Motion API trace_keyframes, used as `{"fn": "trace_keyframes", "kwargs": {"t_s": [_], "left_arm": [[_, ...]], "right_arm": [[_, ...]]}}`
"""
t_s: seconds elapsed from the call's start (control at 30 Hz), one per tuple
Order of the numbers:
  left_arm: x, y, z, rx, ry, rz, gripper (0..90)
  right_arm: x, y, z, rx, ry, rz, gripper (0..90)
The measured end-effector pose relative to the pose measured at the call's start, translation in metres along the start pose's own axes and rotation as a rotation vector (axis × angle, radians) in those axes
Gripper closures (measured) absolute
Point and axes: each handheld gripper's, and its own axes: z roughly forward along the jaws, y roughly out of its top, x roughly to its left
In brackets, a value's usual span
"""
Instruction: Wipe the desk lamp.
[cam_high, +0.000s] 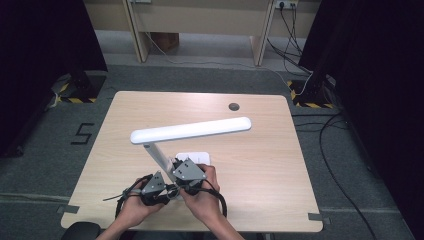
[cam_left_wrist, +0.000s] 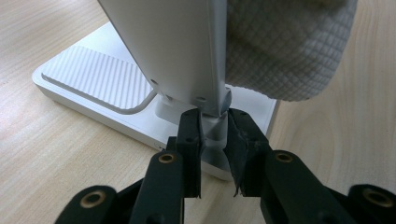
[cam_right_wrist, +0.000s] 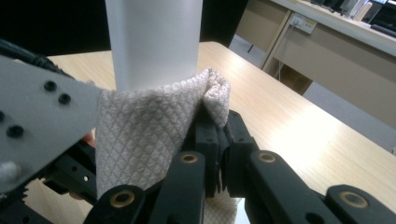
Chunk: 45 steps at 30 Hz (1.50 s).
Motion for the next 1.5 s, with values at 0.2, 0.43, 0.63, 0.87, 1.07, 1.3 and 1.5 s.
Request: {"fn": "trace_keyframes", "kwargs": {"t_s": [0.2, 0.43, 0.63, 0.87, 1.07, 1.3, 1.5], "left_arm": [[0.0, 0.0, 0.0, 0.002, -0.003, -0.003, 74.7], [0.0, 0.0, 0.0, 0.002, -0.002, -0.002, 74.7], [0.0, 0.0, 0.0, 0.002, -0.002, -0.003, 74.6], [0.0, 0.0, 0.0, 0.004, -0.001, -0.002, 74.4], [-0.001, 0.0, 0.0, 0.002, 0.002, -0.007, 74.0], [-0.001, 0.0, 0.0, 0.002, 0.002, -0.007, 73.9], [-0.001, 0.0, 0.0, 0.001, 0.005, -0.01, 73.8]], "right_arm": [[0.0, -0.008, 0.002, 0.024, 0.006, 0.003, 87.5], [0.001, -0.017, 0.005, 0.052, 0.01, 0.006, 87.5], [0.002, -0.027, 0.007, 0.075, 0.011, 0.013, 87.5], [0.003, -0.038, 0.01, 0.101, 0.012, 0.019, 87.5], [0.004, -0.046, 0.011, 0.13, 0.014, 0.022, 87.5], [0.005, -0.055, 0.014, 0.148, 0.017, 0.014, 87.5], [0.006, -0.061, 0.015, 0.176, 0.017, 0.009, 87.5]]}}
